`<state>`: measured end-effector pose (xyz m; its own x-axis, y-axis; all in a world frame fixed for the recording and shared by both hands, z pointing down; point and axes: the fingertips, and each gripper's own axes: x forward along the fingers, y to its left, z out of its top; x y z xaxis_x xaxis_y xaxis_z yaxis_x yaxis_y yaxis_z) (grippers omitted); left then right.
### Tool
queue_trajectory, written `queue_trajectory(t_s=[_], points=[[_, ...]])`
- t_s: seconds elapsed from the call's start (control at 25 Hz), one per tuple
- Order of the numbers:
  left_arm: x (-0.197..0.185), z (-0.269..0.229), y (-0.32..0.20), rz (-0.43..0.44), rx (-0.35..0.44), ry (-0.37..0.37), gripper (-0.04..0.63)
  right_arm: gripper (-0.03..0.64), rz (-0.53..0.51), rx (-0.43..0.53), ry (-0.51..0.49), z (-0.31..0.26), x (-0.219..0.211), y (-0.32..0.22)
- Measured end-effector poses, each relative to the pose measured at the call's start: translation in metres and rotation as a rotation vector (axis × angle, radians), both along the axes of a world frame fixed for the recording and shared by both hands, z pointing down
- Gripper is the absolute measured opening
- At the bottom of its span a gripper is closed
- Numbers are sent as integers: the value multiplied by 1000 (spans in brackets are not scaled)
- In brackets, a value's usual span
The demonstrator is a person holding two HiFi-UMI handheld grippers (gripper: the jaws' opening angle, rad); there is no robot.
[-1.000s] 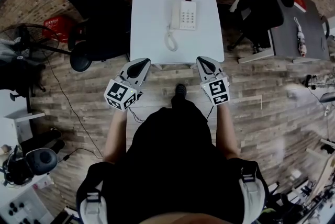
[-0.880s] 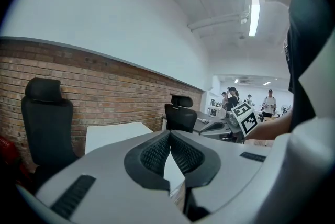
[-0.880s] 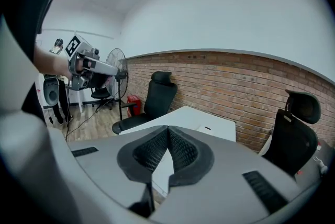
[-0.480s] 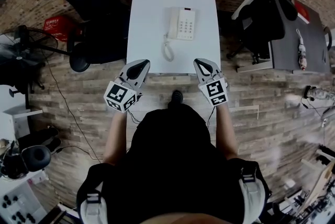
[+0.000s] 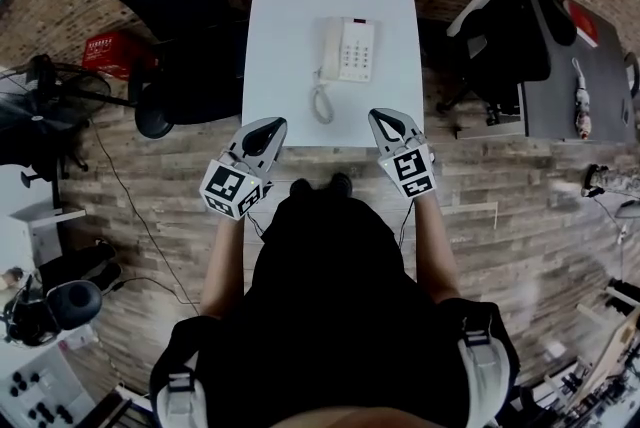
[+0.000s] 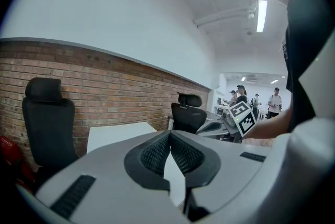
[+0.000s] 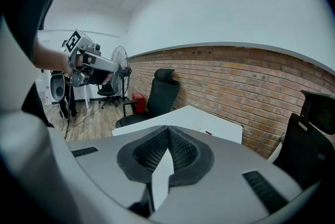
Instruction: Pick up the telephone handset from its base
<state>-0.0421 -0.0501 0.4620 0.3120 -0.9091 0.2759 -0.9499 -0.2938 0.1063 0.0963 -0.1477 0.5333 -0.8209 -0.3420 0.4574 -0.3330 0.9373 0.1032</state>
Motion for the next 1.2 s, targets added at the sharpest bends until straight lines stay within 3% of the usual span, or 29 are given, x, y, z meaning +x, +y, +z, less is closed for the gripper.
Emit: queue_trajectory(t_s=[0.24, 0.8, 1.2], points=[[-25, 8, -13, 26, -9, 24, 18, -3, 13, -1, 26, 4, -23, -6], [-112, 21, -89, 287, -9, 51, 18, -3, 244, -26, 61, 15, -104, -41], [-163, 43, -109, 399, -23, 89, 18, -2, 373, -13, 104, 33, -151, -51]])
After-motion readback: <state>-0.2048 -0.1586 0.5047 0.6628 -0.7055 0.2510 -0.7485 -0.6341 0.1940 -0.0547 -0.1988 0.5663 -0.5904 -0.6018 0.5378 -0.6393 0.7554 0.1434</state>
